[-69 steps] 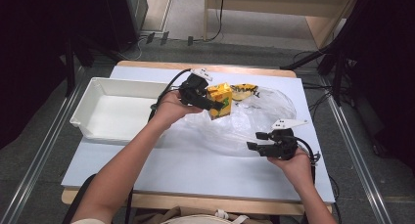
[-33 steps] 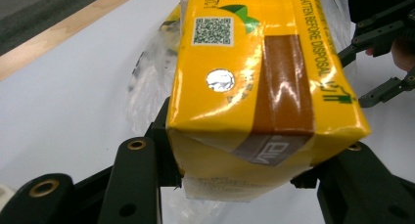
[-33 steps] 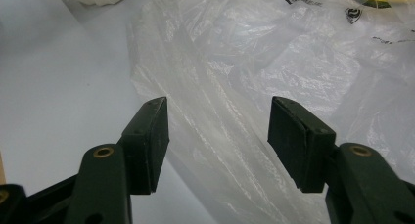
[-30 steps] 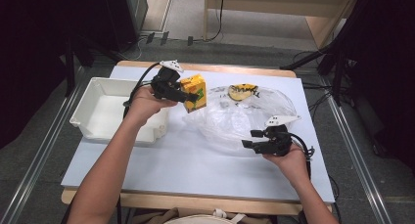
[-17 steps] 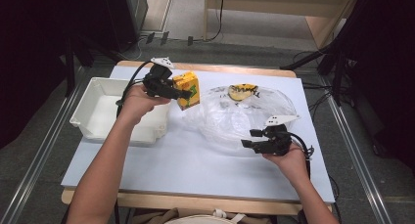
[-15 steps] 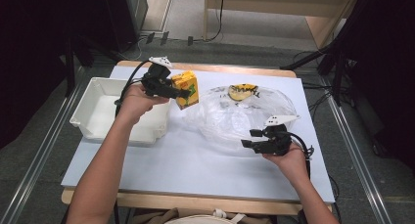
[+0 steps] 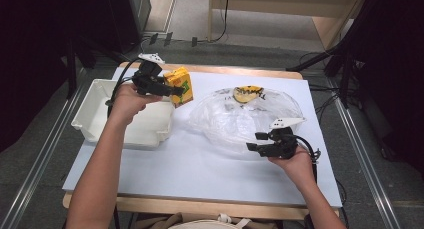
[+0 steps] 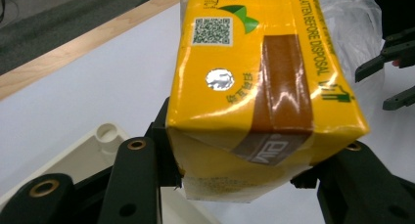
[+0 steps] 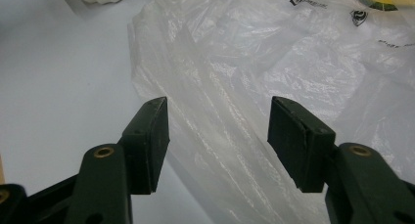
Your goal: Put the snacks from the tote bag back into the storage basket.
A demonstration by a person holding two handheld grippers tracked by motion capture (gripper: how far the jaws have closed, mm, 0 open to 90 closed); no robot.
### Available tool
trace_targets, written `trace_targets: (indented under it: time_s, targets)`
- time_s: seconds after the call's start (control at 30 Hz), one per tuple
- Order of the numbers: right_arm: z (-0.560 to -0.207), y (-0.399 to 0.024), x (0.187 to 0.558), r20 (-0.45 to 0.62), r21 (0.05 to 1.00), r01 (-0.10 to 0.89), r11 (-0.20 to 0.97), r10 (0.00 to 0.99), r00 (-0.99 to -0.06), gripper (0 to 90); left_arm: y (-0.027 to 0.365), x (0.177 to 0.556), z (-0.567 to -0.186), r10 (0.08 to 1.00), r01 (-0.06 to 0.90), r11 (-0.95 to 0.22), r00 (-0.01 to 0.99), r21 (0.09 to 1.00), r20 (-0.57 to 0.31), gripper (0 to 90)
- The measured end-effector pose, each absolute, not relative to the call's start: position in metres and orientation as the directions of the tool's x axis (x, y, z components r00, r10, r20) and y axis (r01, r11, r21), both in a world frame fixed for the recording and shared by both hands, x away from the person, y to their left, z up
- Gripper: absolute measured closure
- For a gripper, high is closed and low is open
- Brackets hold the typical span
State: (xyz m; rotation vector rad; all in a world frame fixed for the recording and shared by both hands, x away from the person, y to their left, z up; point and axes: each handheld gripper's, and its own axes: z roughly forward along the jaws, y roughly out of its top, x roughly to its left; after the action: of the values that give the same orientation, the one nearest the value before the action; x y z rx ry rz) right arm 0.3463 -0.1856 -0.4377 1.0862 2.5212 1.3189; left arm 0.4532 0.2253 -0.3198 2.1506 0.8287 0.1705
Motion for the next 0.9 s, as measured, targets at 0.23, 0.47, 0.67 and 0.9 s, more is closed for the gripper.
trace_targets:
  time_s: [0.23,0.47,0.67,0.9]
  targets:
    - [-0.438,-0.185,0.346,0.229,0.748,0.549,0.373,0.631,-0.741,42.1,0.236,0.455,-0.32,0.638,0.516,-0.449,0.757,0.729,-0.142,52.0]
    - [-0.438,-0.185,0.346,0.229,0.748,0.548,0.375,0.63,-0.742,42.2,0.249,0.456,-0.322,0.664,0.531,-0.439,0.735,0.725,-0.135,52.0]
    - [-0.438,-0.185,0.347,0.231,0.744,0.552,0.376,0.631,-0.74,42.2,0.26,0.457,-0.322,0.692,0.541,-0.428,0.711,0.724,-0.123,52.0]
    - [-0.438,-0.185,0.347,0.229,0.746,0.55,0.375,0.632,-0.74,42.1,0.272,0.459,-0.329,0.716,0.563,-0.42,0.688,0.712,-0.122,52.0]
